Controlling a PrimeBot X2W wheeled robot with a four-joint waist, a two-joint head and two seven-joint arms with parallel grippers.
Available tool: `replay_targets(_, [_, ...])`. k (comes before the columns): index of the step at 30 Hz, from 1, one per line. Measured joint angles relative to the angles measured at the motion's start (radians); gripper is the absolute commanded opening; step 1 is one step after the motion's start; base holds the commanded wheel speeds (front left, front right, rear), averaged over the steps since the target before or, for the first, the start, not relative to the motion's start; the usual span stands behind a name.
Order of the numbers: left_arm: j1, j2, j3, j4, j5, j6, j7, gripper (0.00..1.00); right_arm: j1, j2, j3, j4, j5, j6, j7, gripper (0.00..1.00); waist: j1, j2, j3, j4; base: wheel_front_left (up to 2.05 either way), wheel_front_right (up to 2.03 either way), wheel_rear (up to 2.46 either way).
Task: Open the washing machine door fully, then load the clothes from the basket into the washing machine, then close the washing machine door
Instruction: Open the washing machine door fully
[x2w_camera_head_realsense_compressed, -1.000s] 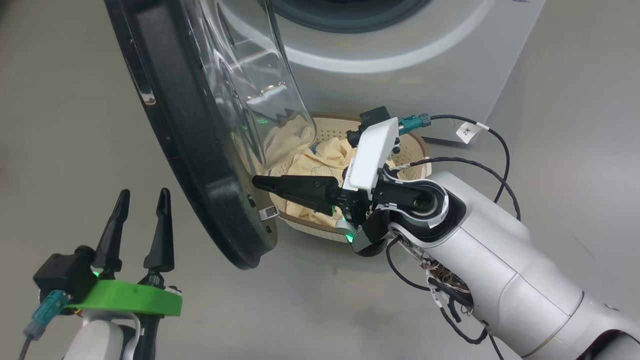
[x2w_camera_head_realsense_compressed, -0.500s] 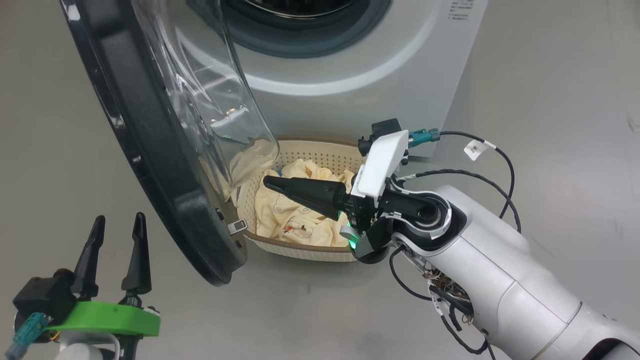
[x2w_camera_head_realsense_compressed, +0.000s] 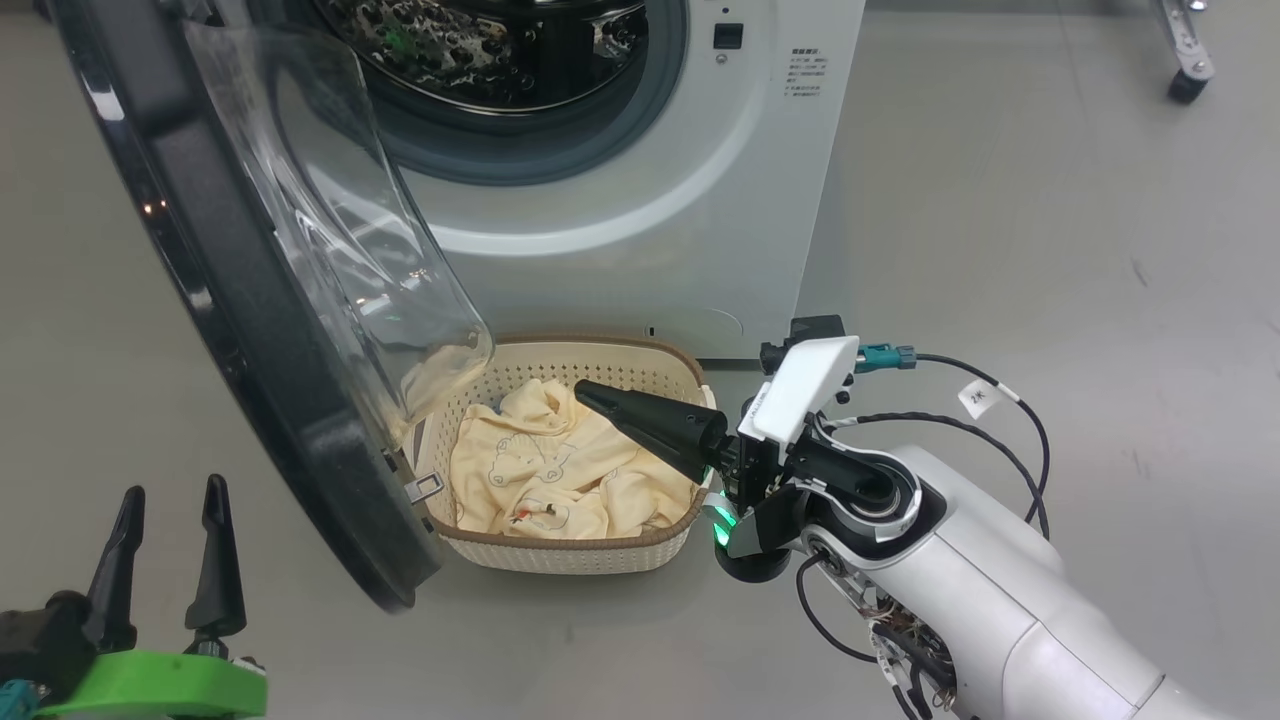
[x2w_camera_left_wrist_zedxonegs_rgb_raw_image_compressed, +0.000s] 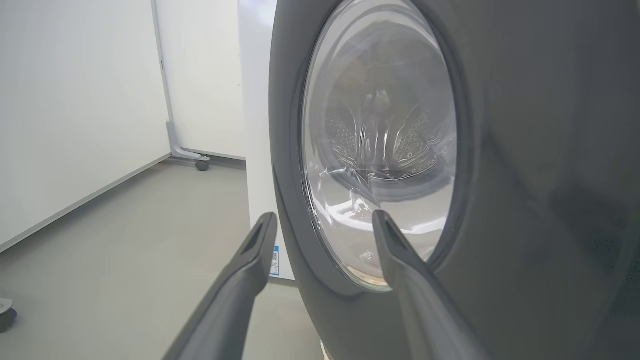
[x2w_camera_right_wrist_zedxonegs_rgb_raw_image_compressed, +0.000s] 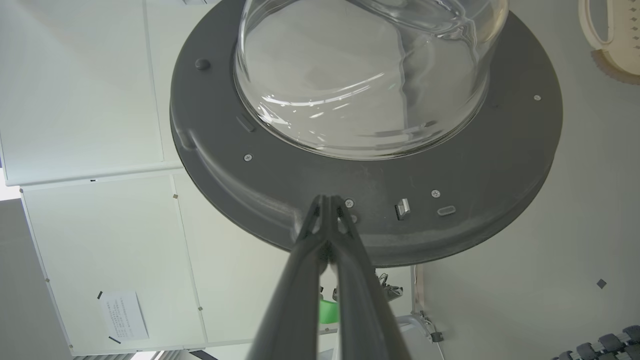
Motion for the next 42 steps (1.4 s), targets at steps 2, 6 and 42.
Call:
replay_targets(2, [0.012, -0.001, 0.018, -0.002, 0.0, 0.0, 0.0, 1.0, 0.013, -0.002, -0.011, 0.001, -0.007, 0.009, -0.033, 0.39, 0.0, 0.0, -0.01, -0.012, 0.0, 0.0, 0.0])
replay_targets(6, [0.044, -0.003, 0.049, -0.005, 0.001, 0.0, 0.0, 1.0, 0.019, -0.039, -0.04, 0.027, -0.105, 0.016, -0.153, 1.0, 0.0, 0.0, -0.03, -0.037, 0.0, 0.0, 0.0])
replay_targets(42, [0.125, -0.043, 0.108, -0.049, 0.052, 0.0, 0.0, 1.0, 0.102, -0.323, -0.224, -0.051, -1.131, -0.191, -0.642, 1.0, 0.0, 0.0, -0.108, -0.171, 0.0, 0.0, 0.0])
